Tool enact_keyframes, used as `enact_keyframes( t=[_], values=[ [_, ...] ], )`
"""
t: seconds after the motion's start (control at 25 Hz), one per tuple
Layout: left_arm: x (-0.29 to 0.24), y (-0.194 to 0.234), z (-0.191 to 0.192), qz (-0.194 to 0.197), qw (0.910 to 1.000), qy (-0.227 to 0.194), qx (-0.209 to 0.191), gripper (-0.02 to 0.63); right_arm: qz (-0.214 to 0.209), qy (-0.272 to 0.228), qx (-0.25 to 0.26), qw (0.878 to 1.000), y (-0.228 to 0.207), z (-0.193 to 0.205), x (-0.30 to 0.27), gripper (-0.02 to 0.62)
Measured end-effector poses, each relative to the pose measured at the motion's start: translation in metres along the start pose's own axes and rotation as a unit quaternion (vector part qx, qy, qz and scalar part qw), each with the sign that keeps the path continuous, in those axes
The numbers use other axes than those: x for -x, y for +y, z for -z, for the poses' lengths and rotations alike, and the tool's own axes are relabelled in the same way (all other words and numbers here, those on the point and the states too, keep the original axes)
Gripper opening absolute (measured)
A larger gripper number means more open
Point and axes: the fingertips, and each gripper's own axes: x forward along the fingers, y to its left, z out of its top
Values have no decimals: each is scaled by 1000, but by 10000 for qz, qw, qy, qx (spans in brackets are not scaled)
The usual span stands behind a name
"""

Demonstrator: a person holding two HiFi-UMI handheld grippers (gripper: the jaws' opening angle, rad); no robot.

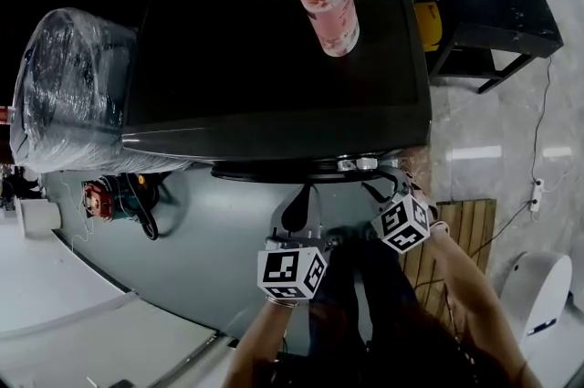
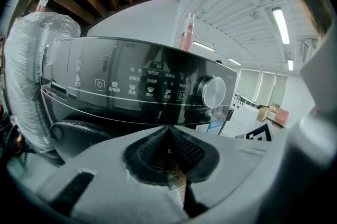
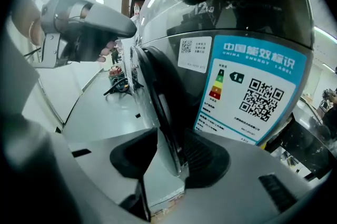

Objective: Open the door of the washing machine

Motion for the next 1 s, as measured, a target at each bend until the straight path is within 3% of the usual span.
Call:
enact_keyframes(
  t=[0.4, 1.0],
  values=[
    [-7, 7, 11, -41, 10000, 22, 57, 12, -382, 99, 571, 9976, 12, 8, -20, 140],
    [-17, 14, 16, 174, 9998, 58, 73, 12, -226, 239, 1116, 9932, 13, 14, -29, 107]
  ],
)
